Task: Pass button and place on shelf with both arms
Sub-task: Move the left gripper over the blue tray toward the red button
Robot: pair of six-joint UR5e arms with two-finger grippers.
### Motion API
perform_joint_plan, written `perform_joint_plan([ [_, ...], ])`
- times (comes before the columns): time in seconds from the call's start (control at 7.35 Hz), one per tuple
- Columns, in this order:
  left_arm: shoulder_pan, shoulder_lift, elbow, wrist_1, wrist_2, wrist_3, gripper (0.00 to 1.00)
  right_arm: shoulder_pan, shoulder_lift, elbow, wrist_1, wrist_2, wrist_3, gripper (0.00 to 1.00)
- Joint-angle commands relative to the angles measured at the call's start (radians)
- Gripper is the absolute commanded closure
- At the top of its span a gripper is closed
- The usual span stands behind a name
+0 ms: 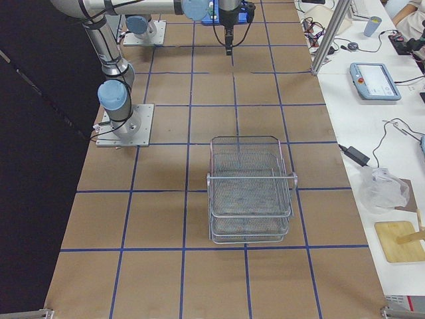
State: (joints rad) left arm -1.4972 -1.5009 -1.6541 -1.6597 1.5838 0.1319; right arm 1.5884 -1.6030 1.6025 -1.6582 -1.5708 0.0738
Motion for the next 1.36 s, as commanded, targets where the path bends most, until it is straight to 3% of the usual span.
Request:
perform_joint_plan([
  [0.0,0.000,0.004,-0.003,-0.002,0.001,0.000,0.00,0.004,0.000,0.001,0.000,-0.001,0.000,0.00],
  [0.82,0.026,0.025,-0.027,0.001,0.028,0.014,0.00,0.005,0.000,0.001,0.000,-0.003,0.000,0.00],
  [0.95,0.049,0.010,-0.027,0.076,0.109,0.018,0.00,0.005,-0.002,0.001,0.000,-0.003,0.000,0.00],
  [1.22,0.162,-0.002,-0.021,0.185,0.116,-0.084,0.00,0.005,-0.002,0.001,0.001,-0.003,-0.002,0.00],
])
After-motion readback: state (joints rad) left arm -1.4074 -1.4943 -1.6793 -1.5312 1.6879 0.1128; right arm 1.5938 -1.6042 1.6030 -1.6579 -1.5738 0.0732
